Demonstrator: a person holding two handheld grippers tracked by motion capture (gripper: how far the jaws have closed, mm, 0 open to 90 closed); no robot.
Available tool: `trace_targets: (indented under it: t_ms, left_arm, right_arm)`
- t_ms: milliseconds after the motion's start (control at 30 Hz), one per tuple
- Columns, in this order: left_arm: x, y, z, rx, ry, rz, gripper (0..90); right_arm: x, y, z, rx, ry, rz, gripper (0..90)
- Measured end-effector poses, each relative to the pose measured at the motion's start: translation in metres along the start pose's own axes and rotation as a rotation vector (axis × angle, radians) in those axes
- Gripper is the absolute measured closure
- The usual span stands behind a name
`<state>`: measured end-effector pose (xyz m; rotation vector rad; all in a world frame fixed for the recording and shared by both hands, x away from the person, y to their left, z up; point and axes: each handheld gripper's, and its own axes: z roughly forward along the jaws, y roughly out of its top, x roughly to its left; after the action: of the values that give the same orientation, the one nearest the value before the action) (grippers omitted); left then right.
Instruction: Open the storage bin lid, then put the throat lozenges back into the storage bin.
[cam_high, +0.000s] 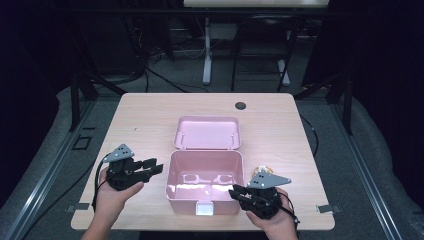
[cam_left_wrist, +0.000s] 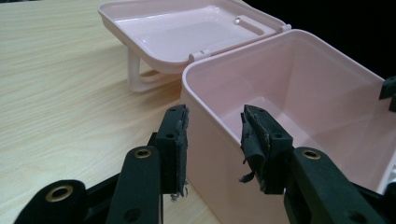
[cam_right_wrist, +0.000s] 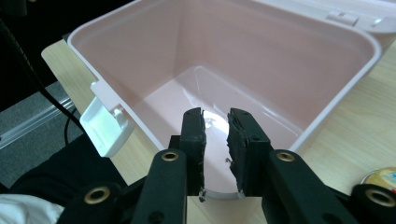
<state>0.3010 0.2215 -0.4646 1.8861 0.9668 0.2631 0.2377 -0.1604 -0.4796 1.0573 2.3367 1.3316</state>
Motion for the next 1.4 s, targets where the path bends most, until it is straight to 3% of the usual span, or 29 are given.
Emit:
trace_targets:
  t_ms: [267, 433, 533, 733, 767, 1033, 1100, 1167, 1233, 1300, 1400]
  left_arm:
    - [-0.003, -0.002, -0.001, 0.005, -0.005, 0.011, 56.1]
    - [-0.003, -0.001, -0.001, 0.008, -0.02, 0.008, 56.5]
    - [-0.004, -0.001, -0.001, 0.012, -0.021, 0.014, 55.2]
    - [-0.007, -0.002, 0.0, 0.03, -0.022, 0.027, 52.6]
    - [-0.009, -0.002, 0.001, 0.051, -0.01, 0.042, 52.6]
    - [-0.013, -0.002, 0.002, 0.048, -0.016, 0.078, 50.0]
    - [-0.015, -0.001, 0.0, 0.045, -0.003, 0.096, 48.8]
    - [-0.016, 0.0, -0.001, 0.044, -0.008, 0.094, 48.1]
    - [-0.015, 0.0, -0.002, 0.031, -0.008, 0.089, 47.8]
    - [-0.014, -0.001, -0.003, 0.025, 0.002, 0.097, 47.9]
    - [-0.009, -0.001, -0.006, 0.031, 0.013, 0.084, 47.9]
  right_arm:
    - [-0.005, 0.009, -0.006, -0.041, 0.007, 0.028, 58.9]
    - [-0.006, 0.014, -0.011, -0.061, 0.012, 0.014, 53.5]
    - [-0.011, 0.019, -0.016, -0.081, 0.009, 0.015, 47.3]
    - [-0.026, 0.027, -0.02, -0.119, -0.028, 0.012, 43.5]
    - [-0.033, 0.029, -0.021, -0.104, -0.03, 0.017, 42.9]
    - [-0.053, 0.038, -0.022, -0.036, -0.101, 0.02, 36.6]
    - [-0.062, 0.042, -0.02, 0.011, -0.138, 0.008, 29.5]
    - [-0.065, 0.043, -0.018, 0.034, -0.152, 0.002, 28.3]
    - [-0.073, 0.046, -0.015, 0.092, -0.181, -0.011, 24.6]
    - [-0.075, 0.047, -0.014, 0.111, -0.192, -0.018, 24.0]
    - [-0.086, 0.05, -0.007, 0.188, -0.22, -0.031, 23.5]
